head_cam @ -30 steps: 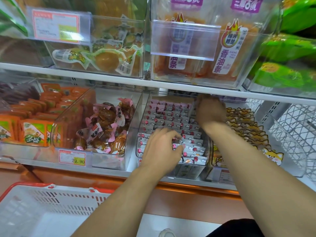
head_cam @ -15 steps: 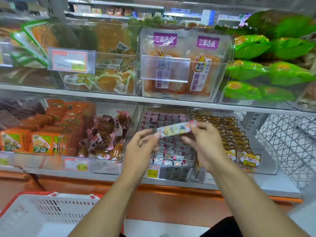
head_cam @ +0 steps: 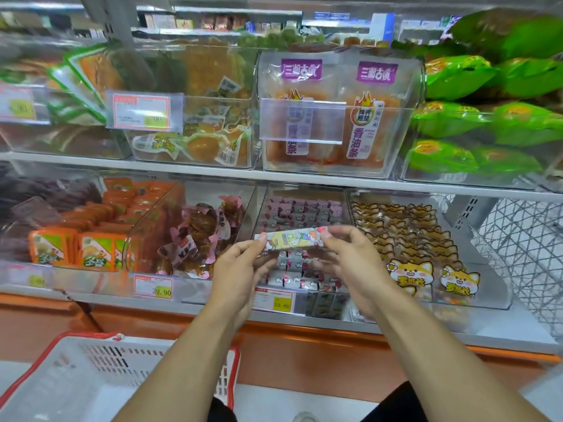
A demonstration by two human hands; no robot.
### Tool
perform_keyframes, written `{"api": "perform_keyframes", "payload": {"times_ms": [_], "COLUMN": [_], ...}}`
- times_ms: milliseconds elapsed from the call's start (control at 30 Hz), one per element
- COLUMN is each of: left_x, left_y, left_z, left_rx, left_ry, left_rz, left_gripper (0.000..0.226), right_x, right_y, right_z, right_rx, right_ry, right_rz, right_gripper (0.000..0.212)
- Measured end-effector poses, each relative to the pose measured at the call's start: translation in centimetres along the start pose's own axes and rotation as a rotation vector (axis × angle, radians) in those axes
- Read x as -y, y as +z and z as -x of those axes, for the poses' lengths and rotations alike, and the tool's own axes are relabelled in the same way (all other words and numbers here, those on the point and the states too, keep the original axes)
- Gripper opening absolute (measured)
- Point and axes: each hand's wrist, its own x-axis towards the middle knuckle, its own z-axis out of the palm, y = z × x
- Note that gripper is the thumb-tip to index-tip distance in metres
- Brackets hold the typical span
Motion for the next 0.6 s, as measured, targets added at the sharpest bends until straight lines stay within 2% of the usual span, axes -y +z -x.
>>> {"api": "perform_keyframes", "payload": {"times_ms": [67,167,233,367,500,600], "left_x": [0.1,0.2,0.2,0.3,0.2,0.1], "left_y": [0.0,-0.1,0.0,0.1,0.4,0.6], "left_z": [-0.2,-0.3,-0.4,-0.3,0.0,0.5], "left_rx": [-0.006,0.011,0.022,0.041,0.123,0.197], "left_ry": [0.010,0.023,0.026,0.056,0.107,0.142], "left_rz": [-0.008,-0.033,-0.061,-0.111,-0.111,-0.214], "left_gripper": [0.015,0.019,0.021,0.023,0.022,0.030], "right_x": [0.0,-0.4,-0.6,-0.8,-1.0,-1.0], "right_y": [-0.3,-0.7,-0.8,-0.8,-0.7,-0.8], "right_z": [-0.3,-0.4,-0.6,-1.1,-1.6,-1.7], "right_rx": [0.107,0.231,0.231,0.194,0.133,0.110], "right_ry": [-0.104,-0.240,-0.289,-0.332,-0.265,-0.173], "right_rz": [0.071,0.319,0.399,0.403,0.274,0.165], "right_gripper": [0.032,0.050,0.045,0.029,0.012,0.013]}}
